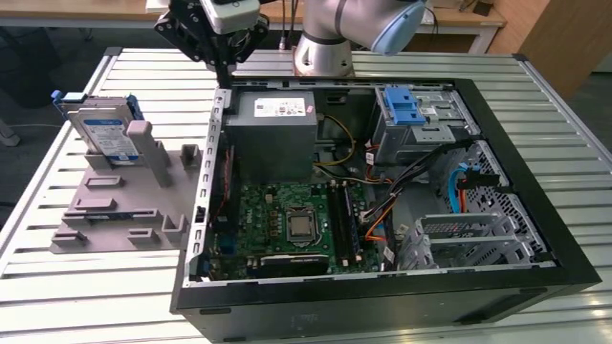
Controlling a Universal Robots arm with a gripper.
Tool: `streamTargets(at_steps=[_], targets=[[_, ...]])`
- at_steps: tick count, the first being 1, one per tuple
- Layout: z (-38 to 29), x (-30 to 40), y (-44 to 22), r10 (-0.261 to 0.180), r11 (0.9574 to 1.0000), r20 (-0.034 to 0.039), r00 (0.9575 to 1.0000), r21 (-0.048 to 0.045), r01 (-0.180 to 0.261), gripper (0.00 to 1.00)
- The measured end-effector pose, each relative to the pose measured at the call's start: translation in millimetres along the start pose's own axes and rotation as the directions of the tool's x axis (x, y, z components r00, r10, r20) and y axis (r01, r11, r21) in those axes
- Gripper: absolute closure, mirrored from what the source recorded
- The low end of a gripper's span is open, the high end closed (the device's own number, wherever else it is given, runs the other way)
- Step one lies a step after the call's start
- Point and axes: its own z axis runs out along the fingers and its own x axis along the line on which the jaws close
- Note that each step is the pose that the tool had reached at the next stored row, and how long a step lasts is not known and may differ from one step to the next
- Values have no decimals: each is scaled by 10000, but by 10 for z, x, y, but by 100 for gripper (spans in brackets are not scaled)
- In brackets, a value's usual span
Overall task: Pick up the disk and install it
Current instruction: 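Reach for the disk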
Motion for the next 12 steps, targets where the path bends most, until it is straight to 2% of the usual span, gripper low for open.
streamTargets(at_steps=[12], targets=[[2, 28, 2, -1, 10000, -2, 10000, -1, 1, 89]])
